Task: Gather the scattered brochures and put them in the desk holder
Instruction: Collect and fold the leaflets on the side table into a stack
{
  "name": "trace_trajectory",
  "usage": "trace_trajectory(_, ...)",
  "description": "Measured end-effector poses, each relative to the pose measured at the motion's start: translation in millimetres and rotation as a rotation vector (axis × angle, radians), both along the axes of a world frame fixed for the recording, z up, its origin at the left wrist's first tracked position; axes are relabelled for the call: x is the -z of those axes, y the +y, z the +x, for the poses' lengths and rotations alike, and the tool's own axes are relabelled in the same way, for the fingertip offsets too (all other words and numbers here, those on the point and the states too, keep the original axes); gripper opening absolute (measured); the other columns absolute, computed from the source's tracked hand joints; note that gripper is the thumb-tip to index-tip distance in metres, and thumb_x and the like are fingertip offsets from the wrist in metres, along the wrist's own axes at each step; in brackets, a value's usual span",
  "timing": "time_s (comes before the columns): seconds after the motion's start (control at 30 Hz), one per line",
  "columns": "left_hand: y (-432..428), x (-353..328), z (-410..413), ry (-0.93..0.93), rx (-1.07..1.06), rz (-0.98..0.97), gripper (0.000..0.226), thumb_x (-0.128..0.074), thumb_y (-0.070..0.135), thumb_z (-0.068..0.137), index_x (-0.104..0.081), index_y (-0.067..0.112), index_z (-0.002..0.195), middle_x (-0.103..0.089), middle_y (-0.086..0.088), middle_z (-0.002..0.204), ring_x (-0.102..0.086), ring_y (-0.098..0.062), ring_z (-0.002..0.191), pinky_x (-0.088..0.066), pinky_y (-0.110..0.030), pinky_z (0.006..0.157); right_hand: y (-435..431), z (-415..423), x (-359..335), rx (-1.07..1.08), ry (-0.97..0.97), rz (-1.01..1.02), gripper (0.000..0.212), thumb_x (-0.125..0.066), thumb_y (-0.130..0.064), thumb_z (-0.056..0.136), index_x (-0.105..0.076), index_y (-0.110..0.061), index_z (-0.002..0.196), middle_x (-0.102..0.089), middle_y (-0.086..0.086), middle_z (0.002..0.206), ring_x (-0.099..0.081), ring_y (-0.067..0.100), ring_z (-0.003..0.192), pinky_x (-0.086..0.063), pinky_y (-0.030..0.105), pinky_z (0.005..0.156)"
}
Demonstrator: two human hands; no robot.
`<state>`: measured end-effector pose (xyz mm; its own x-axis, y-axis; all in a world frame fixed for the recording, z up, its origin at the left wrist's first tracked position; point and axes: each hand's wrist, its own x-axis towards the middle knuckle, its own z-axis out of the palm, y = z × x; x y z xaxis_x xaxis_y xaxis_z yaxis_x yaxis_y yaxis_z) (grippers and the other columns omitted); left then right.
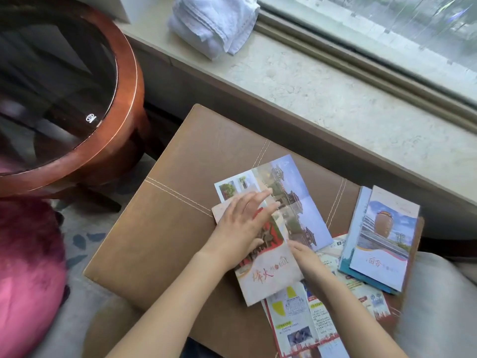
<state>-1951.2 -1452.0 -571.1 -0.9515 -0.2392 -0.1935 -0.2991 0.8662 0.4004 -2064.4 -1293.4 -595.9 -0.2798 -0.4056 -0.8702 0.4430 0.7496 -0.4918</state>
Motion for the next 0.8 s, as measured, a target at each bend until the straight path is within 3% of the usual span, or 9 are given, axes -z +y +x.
trace_trajectory(0.1,17,23,5,-0.028,-0.26,0.203,0.083,-0.065,0.037,0.084,-0.012,0.033,0.149,0.002,0.007,0.159,-0.001,-0.015,0.146,-0.015,-0.035,0.118,5,6,14,0.085,0.088,0.138,0.044,-0.042,-0.042,0.098,-0.069,-0.008,0.093,-0.072,0.011,0.095,-0.066,0.024,0.087,-0.049,0.035,0.077)
trace_trajectory(0.23,38,42,34,0.044,-0.973,0.389,0.077,-0.069,0.016,0.081,-0.026,0.016,0.145,-0.021,-0.007,0.149,-0.025,-0.025,0.136,-0.021,-0.035,0.114,13,16,24,-0.142,0.634,0.09,0.026,-0.054,-0.032,0.094,-0.062,-0.015,0.112,-0.058,0.002,0.108,-0.055,0.016,0.098,-0.044,0.031,0.085)
trace_trajectory(0.33,40,49,45,0.065,-1.317,0.634,0.072,-0.071,0.005,0.079,-0.035,0.012,0.14,-0.029,-0.012,0.142,-0.047,-0.023,0.118,-0.035,-0.035,0.107,5,21,27,-0.133,0.669,0.105,0.033,-0.064,-0.023,0.087,-0.053,-0.019,0.118,-0.051,-0.001,0.108,-0.053,0.017,0.1,-0.047,0.034,0.089)
trace_trajectory(0.43,35,50,42,0.118,-1.428,0.805,0.063,-0.068,0.003,0.083,-0.037,0.009,0.137,-0.031,-0.013,0.138,-0.05,-0.017,0.103,-0.038,-0.026,0.09,-11,27,29,-0.084,0.588,0.124,0.033,-0.067,-0.029,0.085,-0.052,-0.019,0.112,-0.048,-0.005,0.096,-0.055,0.018,0.094,-0.044,0.032,0.077)
trace_trajectory(0.53,32,51,36,0.06,-1.466,0.888,0.058,-0.067,0.009,0.086,-0.037,0.003,0.135,-0.043,-0.012,0.131,-0.052,-0.015,0.1,-0.041,-0.026,0.087,-24,37,31,-0.162,0.591,0.226,0.029,-0.069,-0.031,0.082,-0.051,-0.019,0.101,-0.043,-0.004,0.097,-0.052,0.021,0.099,-0.046,0.034,0.083)
trace_trajectory(0.6,28,51,37,0.049,-1.438,0.954,0.044,-0.065,0.012,0.089,-0.048,0.0,0.127,-0.058,-0.007,0.118,-0.058,-0.017,0.097,-0.047,-0.029,0.081,-27,44,31,-0.155,0.619,0.259,0.029,-0.071,-0.027,0.08,-0.046,-0.019,0.094,-0.039,-0.003,0.098,-0.047,0.022,0.102,-0.044,0.034,0.089)
trace_trajectory(0.67,26,49,40,0.054,-1.364,0.989,0.023,-0.06,0.011,0.092,-0.061,0.001,0.113,-0.066,-0.008,0.101,-0.063,-0.024,0.093,-0.053,-0.025,0.075,-24,49,28,-0.097,0.594,0.212,0.03,-0.07,-0.022,0.08,-0.043,-0.018,0.091,-0.04,-0.004,0.095,-0.045,0.02,0.098,-0.042,0.028,0.08)
trace_trajectory(0.73,27,45,41,0.048,-1.328,0.951,0.018,-0.057,0.012,0.093,-0.061,0.005,0.109,-0.061,-0.015,0.11,-0.062,-0.03,0.102,-0.054,-0.029,0.087,-19,53,21,0.031,0.472,0.081,0.029,-0.067,-0.014,0.084,-0.041,-0.017,0.099,-0.046,-0.007,0.094,-0.049,0.016,0.092,-0.039,0.018,0.065)
trace_trajectory(0.8,34,33,40,0.123,-1.284,1.012,0.019,-0.055,0.016,0.095,-0.057,0.011,0.114,-0.057,-0.015,0.124,-0.06,-0.026,0.112,-0.052,-0.042,0.095,-13,59,9,0.17,0.367,-0.119,0.035,-0.061,-0.005,0.087,-0.041,-0.023,0.109,-0.056,-0.004,0.103,-0.058,0.006,0.091,-0.043,0.013,0.063)
